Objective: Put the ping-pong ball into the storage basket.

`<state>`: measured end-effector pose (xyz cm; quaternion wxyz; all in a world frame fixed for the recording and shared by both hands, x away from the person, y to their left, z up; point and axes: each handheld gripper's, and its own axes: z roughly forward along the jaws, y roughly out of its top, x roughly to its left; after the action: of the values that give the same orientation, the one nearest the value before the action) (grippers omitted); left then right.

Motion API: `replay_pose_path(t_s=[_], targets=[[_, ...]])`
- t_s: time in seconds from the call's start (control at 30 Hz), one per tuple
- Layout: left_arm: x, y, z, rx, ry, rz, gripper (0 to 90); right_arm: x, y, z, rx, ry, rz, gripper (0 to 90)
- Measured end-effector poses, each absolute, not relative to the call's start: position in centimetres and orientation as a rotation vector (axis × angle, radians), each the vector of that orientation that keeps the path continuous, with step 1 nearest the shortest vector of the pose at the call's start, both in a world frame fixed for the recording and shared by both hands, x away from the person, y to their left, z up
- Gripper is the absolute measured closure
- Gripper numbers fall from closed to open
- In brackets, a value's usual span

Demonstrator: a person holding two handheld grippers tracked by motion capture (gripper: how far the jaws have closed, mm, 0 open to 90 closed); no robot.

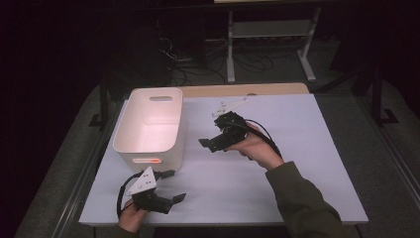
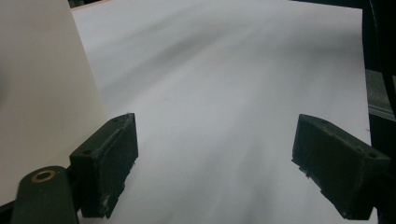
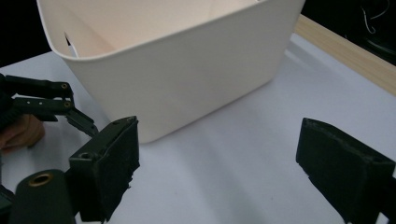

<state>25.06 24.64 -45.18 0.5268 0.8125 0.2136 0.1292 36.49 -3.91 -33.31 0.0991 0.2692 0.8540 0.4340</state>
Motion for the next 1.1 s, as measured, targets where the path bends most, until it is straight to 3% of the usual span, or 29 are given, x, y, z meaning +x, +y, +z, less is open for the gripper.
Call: replay_pose_path(t_s=[0.83, 1.1], targets=[[25.1, 24.6, -45.2, 1.959, 0.514, 0.302, 14.2, 32.3, -9.7, -39.4, 0.952, 2.360, 1.270, 0.3], [25.0, 24.4, -45.2, 1.974, 0.491, 0.311, 14.2, 28.5, -13.2, -40.5, 1.024, 2.259, 1.221, 0.3]])
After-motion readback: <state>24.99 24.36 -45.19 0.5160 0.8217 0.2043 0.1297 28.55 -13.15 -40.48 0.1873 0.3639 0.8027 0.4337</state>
